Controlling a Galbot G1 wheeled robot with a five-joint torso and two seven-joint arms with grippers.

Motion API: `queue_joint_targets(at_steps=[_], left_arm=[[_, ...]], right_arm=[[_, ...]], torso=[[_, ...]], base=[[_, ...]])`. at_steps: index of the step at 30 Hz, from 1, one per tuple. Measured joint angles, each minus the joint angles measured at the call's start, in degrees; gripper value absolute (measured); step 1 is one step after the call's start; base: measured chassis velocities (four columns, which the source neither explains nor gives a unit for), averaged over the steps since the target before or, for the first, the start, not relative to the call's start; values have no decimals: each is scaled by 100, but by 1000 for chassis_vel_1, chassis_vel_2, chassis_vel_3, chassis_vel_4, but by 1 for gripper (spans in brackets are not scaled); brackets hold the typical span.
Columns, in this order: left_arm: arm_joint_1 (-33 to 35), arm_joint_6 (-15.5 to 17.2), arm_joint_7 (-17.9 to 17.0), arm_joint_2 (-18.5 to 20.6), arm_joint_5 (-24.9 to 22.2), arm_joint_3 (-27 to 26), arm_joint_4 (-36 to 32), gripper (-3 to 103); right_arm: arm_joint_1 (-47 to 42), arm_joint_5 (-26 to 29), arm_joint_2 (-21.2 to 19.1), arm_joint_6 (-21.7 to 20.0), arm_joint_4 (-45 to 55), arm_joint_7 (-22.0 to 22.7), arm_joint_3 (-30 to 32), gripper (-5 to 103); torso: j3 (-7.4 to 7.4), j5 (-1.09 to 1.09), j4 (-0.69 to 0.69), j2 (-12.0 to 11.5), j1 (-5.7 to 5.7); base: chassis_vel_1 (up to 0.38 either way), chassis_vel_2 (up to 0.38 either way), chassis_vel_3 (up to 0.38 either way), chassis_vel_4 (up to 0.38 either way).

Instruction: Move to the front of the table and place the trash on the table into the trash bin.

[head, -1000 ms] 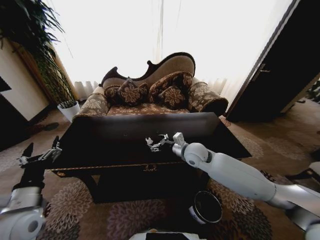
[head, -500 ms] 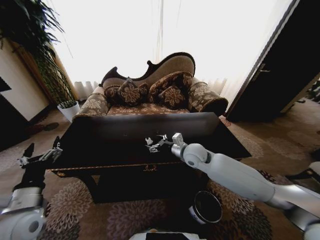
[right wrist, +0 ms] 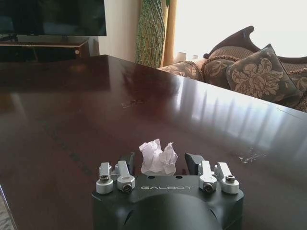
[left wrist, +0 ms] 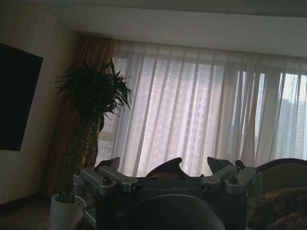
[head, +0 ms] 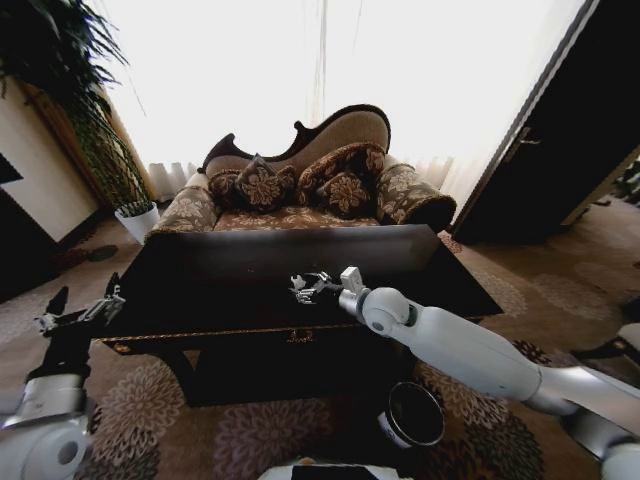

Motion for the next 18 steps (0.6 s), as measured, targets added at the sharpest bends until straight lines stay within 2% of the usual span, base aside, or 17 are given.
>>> queue_joint_targets(at_steps=[2, 4, 5, 6, 7, 9, 11, 18], left_arm=[[-7, 0, 0, 6, 4, 1, 14, 100], [-10, 0, 0, 9, 4, 2, 17, 100], [-13, 0, 0, 12, 4, 2, 21, 100], [-18, 0, 0, 15, 5, 4, 24, 100], [-24, 0, 0, 18, 5, 12, 26, 100], [-26, 0, 0, 18, 5, 16, 26, 100], [-31, 0, 1, 18, 8, 28, 28, 100], [-16, 0, 2, 17, 11, 17, 20, 100]], right_arm=[[17, 3, 3, 4, 0, -10, -6, 48], [18, 3, 2, 6, 0, -14, -6, 48], [19, 3, -1, 7, 0, -18, -6, 43], [19, 3, -5, 9, 0, -20, -6, 43], [16, 3, -17, 15, 2, -25, -6, 32], [12, 2, -25, 20, 3, -28, -5, 32], [-8, -2, -40, 31, 5, -36, 3, 23], [-50, -9, -114, 82, 62, -94, 64, 21]], torso=[[0, 0, 0, 0, 0], [0, 0, 0, 0, 0], [0, 0, 0, 0, 0], [0, 0, 0, 0, 0], [0, 0, 0, 0, 0], [0, 0, 0, 0, 0], [0, 0, 0, 0, 0], [0, 0, 0, 0, 0]], base=[[0, 0, 0, 0], [0, 0, 0, 0], [0, 0, 0, 0], [0, 0, 0, 0], [0, 0, 0, 0], [0, 0, 0, 0], [0, 0, 0, 0], [0, 0, 0, 0]])
